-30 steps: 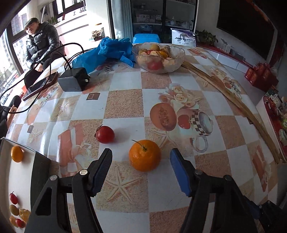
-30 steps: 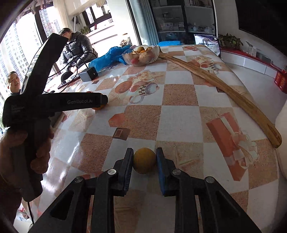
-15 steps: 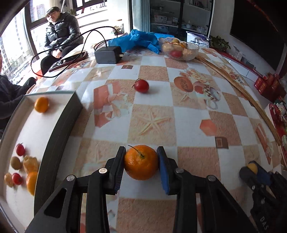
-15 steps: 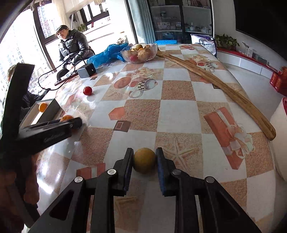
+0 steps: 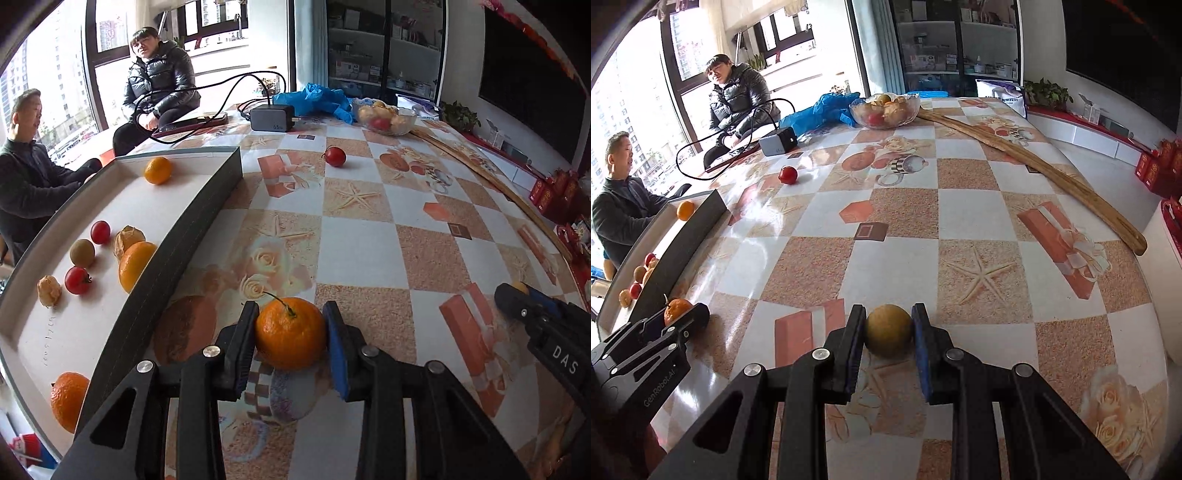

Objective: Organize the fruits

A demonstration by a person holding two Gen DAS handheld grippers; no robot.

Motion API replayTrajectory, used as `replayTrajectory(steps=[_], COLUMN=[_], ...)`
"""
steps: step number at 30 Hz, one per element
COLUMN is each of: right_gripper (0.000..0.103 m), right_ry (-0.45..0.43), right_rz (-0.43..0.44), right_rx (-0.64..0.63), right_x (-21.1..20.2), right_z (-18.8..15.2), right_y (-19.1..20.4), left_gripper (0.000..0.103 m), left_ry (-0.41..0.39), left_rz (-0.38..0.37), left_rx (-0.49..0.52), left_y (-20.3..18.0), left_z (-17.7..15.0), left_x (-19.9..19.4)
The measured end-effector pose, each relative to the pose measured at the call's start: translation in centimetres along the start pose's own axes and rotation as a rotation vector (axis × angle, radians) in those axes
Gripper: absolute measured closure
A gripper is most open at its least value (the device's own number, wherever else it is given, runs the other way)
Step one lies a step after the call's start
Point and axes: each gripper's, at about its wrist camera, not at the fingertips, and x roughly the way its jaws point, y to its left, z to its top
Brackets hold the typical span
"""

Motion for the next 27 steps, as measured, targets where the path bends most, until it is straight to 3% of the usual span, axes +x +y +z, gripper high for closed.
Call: replayTrajectory(steps=[27], right_gripper=[0.076], right_ry=[0.001], right_rz=[-0.025], right_rx=[-0.021], right_x=[0.14], right_z=[-0.04], right_y=[0.59], left_gripper=[0.065], left_ry=[-0.004], left_rz=[0.002], left_rx=[0.006], left_y=[0.16], left_z=[-0.03], left_x=[-0.03])
